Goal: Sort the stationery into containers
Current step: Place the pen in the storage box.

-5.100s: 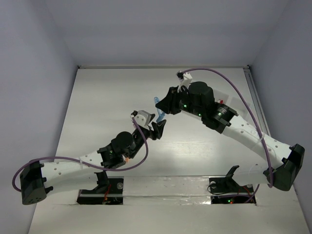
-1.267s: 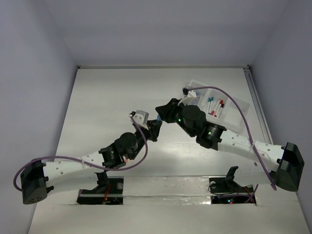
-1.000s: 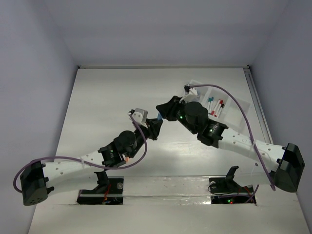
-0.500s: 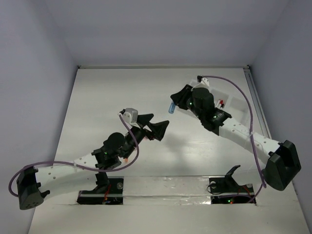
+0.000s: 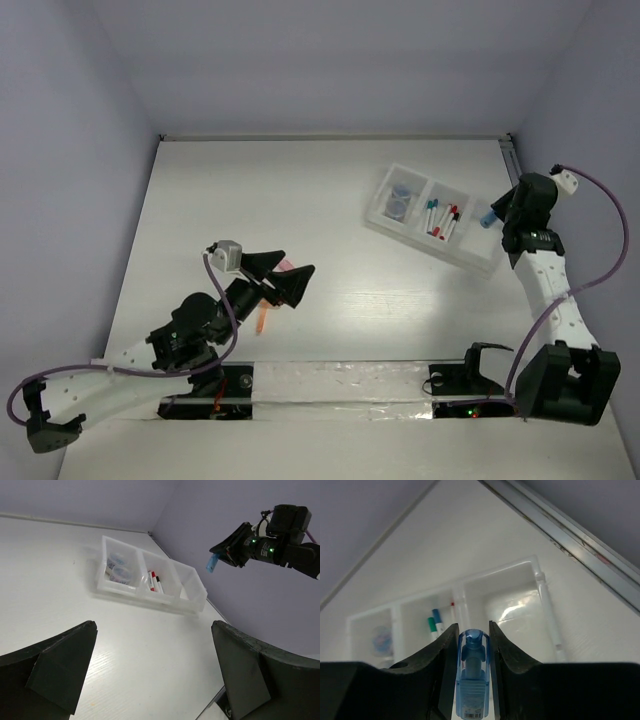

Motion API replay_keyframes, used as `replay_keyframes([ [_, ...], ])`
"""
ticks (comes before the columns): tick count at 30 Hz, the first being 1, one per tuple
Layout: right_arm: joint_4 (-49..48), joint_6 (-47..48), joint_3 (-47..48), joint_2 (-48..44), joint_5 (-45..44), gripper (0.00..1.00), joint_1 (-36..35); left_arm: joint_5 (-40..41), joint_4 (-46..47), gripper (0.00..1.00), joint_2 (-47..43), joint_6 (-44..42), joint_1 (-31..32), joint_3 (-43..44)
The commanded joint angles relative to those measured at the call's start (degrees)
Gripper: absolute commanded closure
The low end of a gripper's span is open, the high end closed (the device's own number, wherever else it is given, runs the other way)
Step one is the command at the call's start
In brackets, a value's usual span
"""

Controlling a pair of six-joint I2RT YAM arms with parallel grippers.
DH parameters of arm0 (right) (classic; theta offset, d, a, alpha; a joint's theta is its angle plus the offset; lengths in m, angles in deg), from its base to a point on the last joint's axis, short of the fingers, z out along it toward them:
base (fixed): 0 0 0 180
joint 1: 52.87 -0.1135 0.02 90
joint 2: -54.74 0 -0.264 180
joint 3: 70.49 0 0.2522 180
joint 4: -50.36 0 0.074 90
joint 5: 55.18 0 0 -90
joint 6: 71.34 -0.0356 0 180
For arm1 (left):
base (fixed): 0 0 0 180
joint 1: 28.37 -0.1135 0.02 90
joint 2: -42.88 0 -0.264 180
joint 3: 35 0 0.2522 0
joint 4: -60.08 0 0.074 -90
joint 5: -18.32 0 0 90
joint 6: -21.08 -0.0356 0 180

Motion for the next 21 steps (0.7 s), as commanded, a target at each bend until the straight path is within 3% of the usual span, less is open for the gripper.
replay_keyframes([
  [1, 2.03, 4.34, 1.15, 3.73, -0.67, 1.0, 1.52, 1.67, -4.34, 0.01, -3.58, -0.11, 0.18, -0.87],
  [7, 0.98, 7.07, 2.92, 12.26, -3.77, 0.99, 3.45, 2.02, -5.67, 0.01, -9.38, -0.47, 0.18, -3.24],
  [15, -1.57, 8.22, 2.83, 19.56, -3.86, 0.82, 3.45, 2.38, -6.29, 0.01, -11.24, -0.38, 0.18, -4.39],
  [18, -1.92, 7.86, 3.1, 21.58, -3.15, 0.72, 3.45, 2.55, -6.46, 0.01, -11.41, -0.11, 0.18, -4.3],
  [19, -2.01, 7.86, 3.36, 21.76, -2.89, 0.6, 3.45, 2.73, -6.64, 0.01, -11.41, 0.06, 0.18, -4.22],
  [21, -1.66, 7.95, 3.8, 21.33, -1.84, 0.5, 3.45, 2.9, -6.81, 0.01, -11.67, 0.5, 0.18, -4.13],
])
